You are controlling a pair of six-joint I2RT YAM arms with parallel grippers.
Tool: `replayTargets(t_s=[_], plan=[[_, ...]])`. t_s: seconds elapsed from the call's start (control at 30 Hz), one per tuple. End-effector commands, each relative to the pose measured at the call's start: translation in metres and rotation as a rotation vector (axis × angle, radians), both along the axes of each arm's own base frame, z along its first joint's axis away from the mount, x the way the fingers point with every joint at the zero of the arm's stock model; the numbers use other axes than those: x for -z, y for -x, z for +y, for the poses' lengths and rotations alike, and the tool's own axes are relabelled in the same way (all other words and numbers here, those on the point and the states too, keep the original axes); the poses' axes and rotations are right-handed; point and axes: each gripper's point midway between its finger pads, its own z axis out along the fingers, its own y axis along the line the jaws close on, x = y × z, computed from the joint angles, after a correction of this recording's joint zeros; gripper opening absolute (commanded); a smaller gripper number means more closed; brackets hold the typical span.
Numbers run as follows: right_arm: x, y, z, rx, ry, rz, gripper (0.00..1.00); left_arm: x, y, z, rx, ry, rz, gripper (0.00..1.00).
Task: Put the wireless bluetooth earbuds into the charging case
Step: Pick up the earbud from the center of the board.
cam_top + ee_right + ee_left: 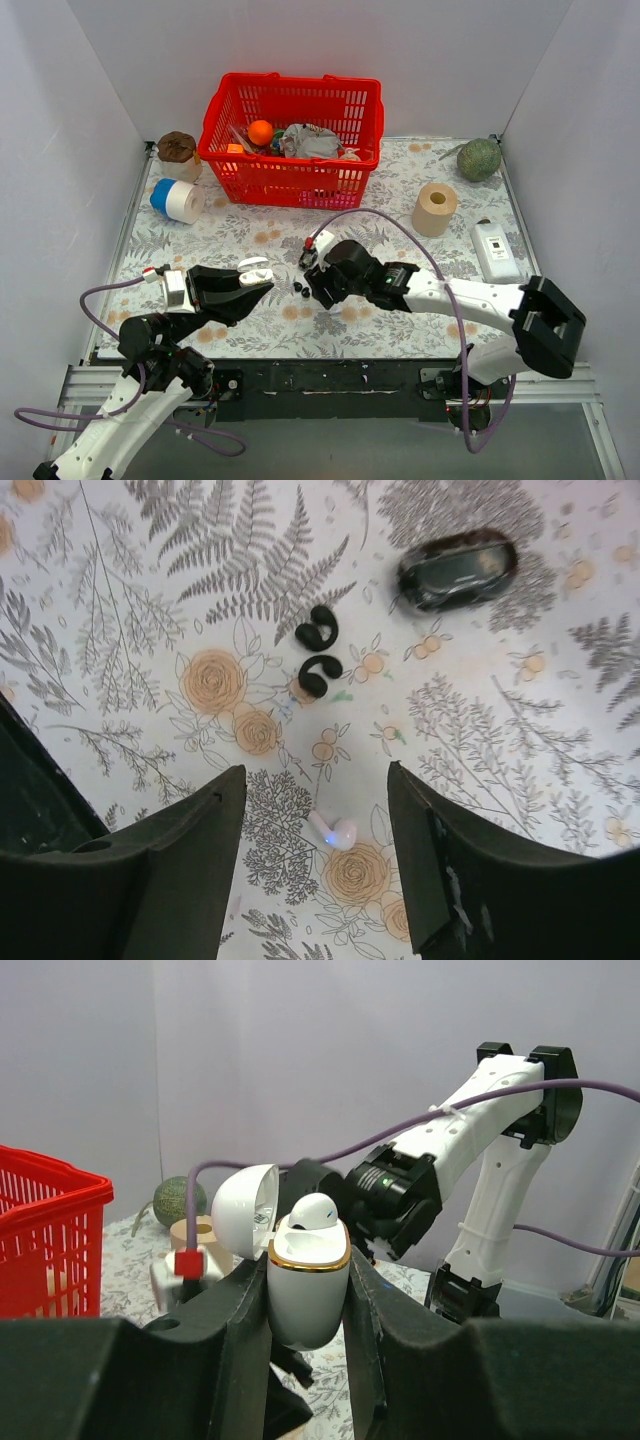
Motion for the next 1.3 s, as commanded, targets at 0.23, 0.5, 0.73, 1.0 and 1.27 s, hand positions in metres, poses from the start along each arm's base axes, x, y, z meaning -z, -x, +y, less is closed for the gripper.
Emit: replayTargets(t_s=[0.23, 0.5, 0.73, 1.0, 1.27], plan=[[0.018, 0.011, -0.055, 0.192, 0.031, 0.032, 0.01, 0.008, -0.003, -0.002, 0.004, 0.001, 0.035, 0.0], [0.051, 0.032, -0.062, 0.22, 0.008, 0.15, 0.01, 0.011, -0.003, -0.004, 0.017, -0.003, 0.05, 0.0], [0.057, 0.036, -0.052, 0.187, -0.012, 0.18, 0.01, 0.014, -0.003, -0.004, 0.022, -0.009, 0.063, 0.0], [0.067, 0.033, -0.049, 0.194, -0.008, 0.177, 0.01, 0.016, -0.003, -0.004, 0.021, -0.01, 0.071, 0.0], [0.079, 0.024, -0.055, 0.224, 0.039, 0.152, 0.01, 0.018, -0.003, -0.004, 0.018, -0.016, 0.078, 0.0]])
